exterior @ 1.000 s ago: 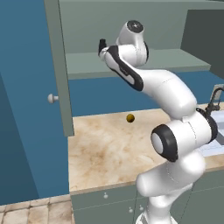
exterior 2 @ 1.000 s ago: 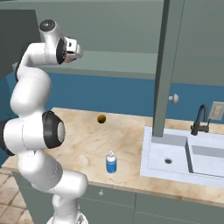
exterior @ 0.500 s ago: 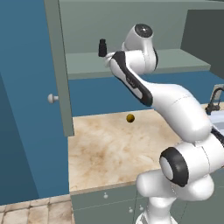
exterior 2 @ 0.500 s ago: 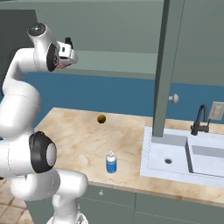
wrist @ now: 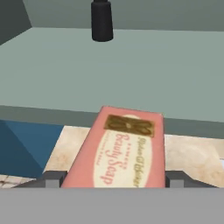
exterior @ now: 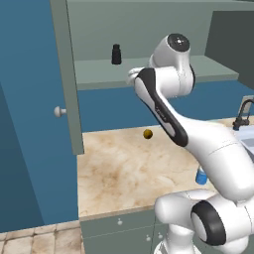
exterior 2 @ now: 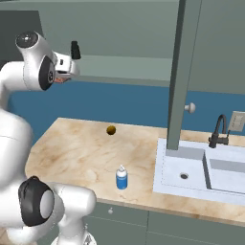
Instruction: Pick the soap dispenser and bar soap from the cabinet and place them on the counter.
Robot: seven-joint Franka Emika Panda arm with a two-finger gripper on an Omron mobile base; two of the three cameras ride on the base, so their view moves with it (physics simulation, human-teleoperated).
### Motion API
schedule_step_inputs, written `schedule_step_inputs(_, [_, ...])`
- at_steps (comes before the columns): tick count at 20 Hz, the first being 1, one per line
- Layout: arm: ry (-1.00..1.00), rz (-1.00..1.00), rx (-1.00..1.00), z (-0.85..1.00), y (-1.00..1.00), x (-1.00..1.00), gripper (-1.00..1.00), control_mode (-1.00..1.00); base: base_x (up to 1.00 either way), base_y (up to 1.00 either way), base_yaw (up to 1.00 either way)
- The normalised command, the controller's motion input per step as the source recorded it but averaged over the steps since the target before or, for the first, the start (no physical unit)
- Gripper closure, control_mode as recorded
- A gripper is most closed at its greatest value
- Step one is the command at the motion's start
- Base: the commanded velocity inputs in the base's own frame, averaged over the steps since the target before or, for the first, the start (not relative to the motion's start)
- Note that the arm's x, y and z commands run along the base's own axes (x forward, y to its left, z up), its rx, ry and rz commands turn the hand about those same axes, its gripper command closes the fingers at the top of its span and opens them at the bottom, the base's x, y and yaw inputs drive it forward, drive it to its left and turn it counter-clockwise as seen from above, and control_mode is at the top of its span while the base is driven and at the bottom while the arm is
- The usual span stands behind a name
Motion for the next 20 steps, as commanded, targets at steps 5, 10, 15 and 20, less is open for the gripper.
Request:
schedule_step_inputs(5, [0.01, 0.00, 0.00, -0.06, -0.06, -0.64, 1.00, -1.00, 0.00, 0.00, 0.00])
schedule_step_inputs(10, [0.04, 0.00, 0.00, -0.21, -0.02, -0.40, 1.00, -1.00, 0.00, 0.00, 0.00])
schedule_step_inputs(15, [0.04, 0.01, 0.00, -0.45, 0.00, -0.12, 1.00, -1.00, 0.00, 0.00, 0.00])
schedule_step_inputs(20, [0.05, 0.02, 0.00, -0.48, 0.00, -0.01, 1.00, -1.00, 0.00, 0.00, 0.00])
